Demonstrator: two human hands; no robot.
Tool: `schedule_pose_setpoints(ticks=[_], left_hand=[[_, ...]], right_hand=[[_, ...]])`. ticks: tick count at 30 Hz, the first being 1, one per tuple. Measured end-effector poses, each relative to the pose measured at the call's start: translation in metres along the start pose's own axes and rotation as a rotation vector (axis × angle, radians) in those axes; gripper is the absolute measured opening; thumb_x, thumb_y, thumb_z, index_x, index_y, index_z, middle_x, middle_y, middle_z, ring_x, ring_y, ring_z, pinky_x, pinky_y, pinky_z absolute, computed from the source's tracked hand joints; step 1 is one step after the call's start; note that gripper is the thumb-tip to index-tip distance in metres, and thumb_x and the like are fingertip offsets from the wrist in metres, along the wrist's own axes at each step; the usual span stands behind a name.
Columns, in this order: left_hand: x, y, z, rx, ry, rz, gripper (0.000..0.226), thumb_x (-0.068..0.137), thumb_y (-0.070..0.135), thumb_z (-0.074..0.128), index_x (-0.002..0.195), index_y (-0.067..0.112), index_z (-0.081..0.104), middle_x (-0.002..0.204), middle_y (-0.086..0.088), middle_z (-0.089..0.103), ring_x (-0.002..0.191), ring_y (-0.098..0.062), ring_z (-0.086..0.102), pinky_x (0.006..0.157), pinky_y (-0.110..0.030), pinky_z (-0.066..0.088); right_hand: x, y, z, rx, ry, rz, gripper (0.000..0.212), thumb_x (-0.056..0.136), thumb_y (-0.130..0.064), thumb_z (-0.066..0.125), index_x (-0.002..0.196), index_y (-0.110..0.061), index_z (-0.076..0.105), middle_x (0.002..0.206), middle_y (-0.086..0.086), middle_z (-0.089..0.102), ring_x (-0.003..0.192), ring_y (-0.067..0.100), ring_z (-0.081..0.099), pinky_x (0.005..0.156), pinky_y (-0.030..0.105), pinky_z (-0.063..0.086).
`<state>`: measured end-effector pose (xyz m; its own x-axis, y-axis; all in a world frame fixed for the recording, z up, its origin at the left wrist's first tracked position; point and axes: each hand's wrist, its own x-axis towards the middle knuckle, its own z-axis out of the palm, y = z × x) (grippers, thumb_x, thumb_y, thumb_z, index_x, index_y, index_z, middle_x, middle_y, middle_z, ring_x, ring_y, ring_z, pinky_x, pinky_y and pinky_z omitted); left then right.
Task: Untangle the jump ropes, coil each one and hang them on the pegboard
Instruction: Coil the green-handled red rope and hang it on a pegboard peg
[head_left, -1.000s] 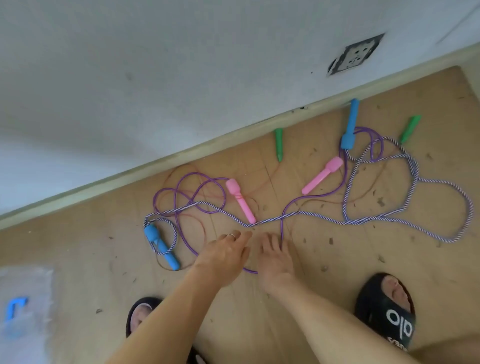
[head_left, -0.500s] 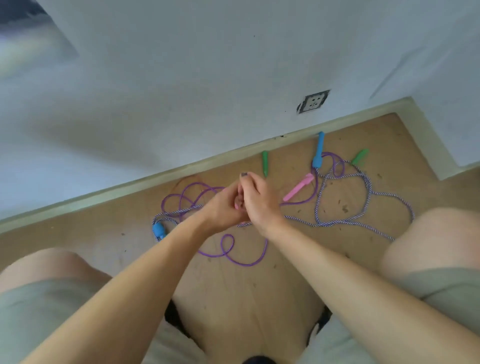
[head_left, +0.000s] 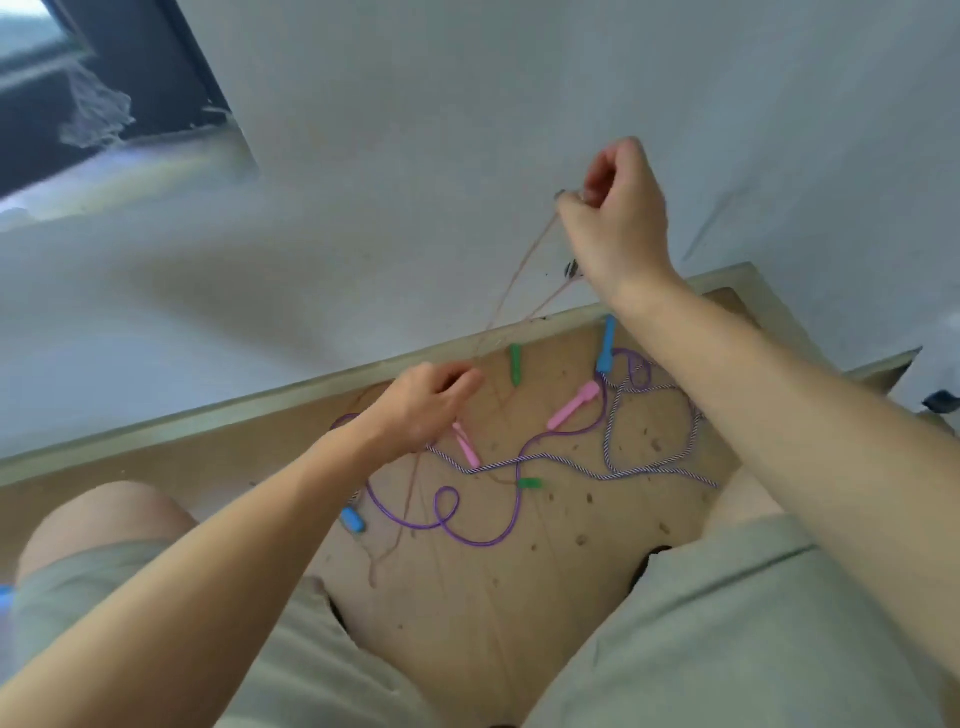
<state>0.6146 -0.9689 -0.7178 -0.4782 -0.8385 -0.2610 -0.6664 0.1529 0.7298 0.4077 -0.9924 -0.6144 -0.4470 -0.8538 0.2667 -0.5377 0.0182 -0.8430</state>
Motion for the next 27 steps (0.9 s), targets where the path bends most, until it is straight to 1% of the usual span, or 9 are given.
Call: schedule_pose_setpoints(ticks=[1, 4, 7, 9, 12, 14, 16, 21, 27], left_hand=[[-0.004, 0.0, -0.006, 0.014, 0.028, 0.009, 0.044, 0.102, 0.042, 0.043, 0.078, 0.005, 0.044, 0.06, 0.003, 0.045, 0.059, -0.024, 0.05, 0.067, -0.045, 0.049], [-0.007, 0.009, -0.023, 0.067, 0.118, 0.081, 0.041, 0.103, 0.034, 0.044, 0.07, 0.012, 0.035, 0.057, 0.006, 0.034, 0.055, -0.014, 0.032, 0.057, -0.037, 0.035], [-0.002, 0.023, -0.029, 0.125, 0.111, 0.138, 0.041, 0.103, 0.031, 0.044, 0.069, 0.011, 0.033, 0.06, 0.003, 0.031, 0.055, -0.013, 0.026, 0.053, -0.032, 0.027], [0.006, 0.03, -0.03, 0.171, 0.078, 0.146, 0.042, 0.103, 0.034, 0.044, 0.068, 0.013, 0.036, 0.058, 0.004, 0.033, 0.053, -0.012, 0.028, 0.052, -0.028, 0.027], [0.013, 0.041, -0.034, 0.258, 0.014, 0.151, 0.032, 0.104, 0.028, 0.044, 0.074, 0.019, 0.05, 0.058, 0.009, 0.041, 0.051, -0.004, 0.042, 0.052, -0.018, 0.033], [0.015, 0.042, -0.038, 0.265, -0.02, 0.137, 0.032, 0.102, 0.022, 0.045, 0.071, 0.022, 0.052, 0.059, 0.014, 0.049, 0.052, 0.003, 0.046, 0.054, -0.012, 0.036], [0.015, 0.035, -0.046, 0.261, -0.048, 0.1, 0.039, 0.102, 0.025, 0.044, 0.063, 0.024, 0.048, 0.055, 0.013, 0.049, 0.05, 0.0, 0.044, 0.054, -0.013, 0.035], [0.012, -0.009, -0.064, 0.282, -0.028, 0.05, 0.041, 0.104, 0.035, 0.044, 0.07, 0.013, 0.052, 0.057, 0.007, 0.045, 0.049, -0.007, 0.039, 0.053, -0.019, 0.036], [0.022, -0.03, -0.071, 0.339, -0.05, 0.059, 0.04, 0.104, 0.036, 0.042, 0.07, 0.017, 0.052, 0.062, 0.001, 0.05, 0.054, -0.009, 0.04, 0.056, -0.018, 0.036]], right_hand=[[0.011, 0.011, -0.01, -0.132, -0.003, 0.025, 0.018, 0.084, -0.008, 0.055, 0.097, -0.014, 0.043, 0.084, -0.003, 0.049, 0.072, 0.012, 0.048, 0.071, 0.034, 0.044], [0.019, 0.048, -0.024, -0.54, -0.196, 0.207, 0.033, 0.091, -0.012, 0.054, 0.121, -0.007, 0.043, 0.122, 0.015, 0.047, 0.107, 0.032, 0.052, 0.081, 0.037, 0.043], [-0.002, 0.062, -0.003, -0.554, -0.331, 0.064, 0.041, 0.096, -0.023, 0.051, 0.135, -0.011, 0.047, 0.137, 0.015, 0.045, 0.125, 0.034, 0.046, 0.1, 0.041, 0.041], [-0.018, 0.054, 0.017, -0.286, -0.45, -0.05, 0.034, 0.1, -0.023, 0.046, 0.132, -0.016, 0.055, 0.133, 0.006, 0.057, 0.124, 0.022, 0.052, 0.102, 0.033, 0.041], [-0.041, 0.038, 0.046, 0.025, -0.667, 0.051, 0.029, 0.105, -0.032, 0.04, 0.106, -0.021, 0.066, 0.097, -0.003, 0.071, 0.095, 0.008, 0.064, 0.085, 0.024, 0.044], [-0.046, 0.032, 0.061, -0.045, -0.739, -0.05, 0.038, 0.105, -0.038, 0.039, 0.081, -0.017, 0.06, 0.075, 0.001, 0.067, 0.07, 0.01, 0.062, 0.071, 0.026, 0.044], [-0.042, 0.033, 0.067, -0.149, -0.743, -0.153, 0.043, 0.104, -0.04, 0.041, 0.07, -0.016, 0.051, 0.062, -0.001, 0.056, 0.058, 0.007, 0.051, 0.06, 0.024, 0.037], [-0.012, 0.051, 0.072, -0.441, -0.723, -0.359, 0.028, 0.095, -0.04, 0.054, 0.079, -0.019, 0.064, 0.073, -0.002, 0.061, 0.073, 0.023, 0.055, 0.062, 0.031, 0.035], [0.036, 0.078, 0.052, -0.778, -0.758, -0.212, 0.008, 0.09, -0.027, 0.063, 0.088, -0.02, 0.064, 0.088, 0.002, 0.064, 0.089, 0.027, 0.059, 0.07, 0.032, 0.044]])
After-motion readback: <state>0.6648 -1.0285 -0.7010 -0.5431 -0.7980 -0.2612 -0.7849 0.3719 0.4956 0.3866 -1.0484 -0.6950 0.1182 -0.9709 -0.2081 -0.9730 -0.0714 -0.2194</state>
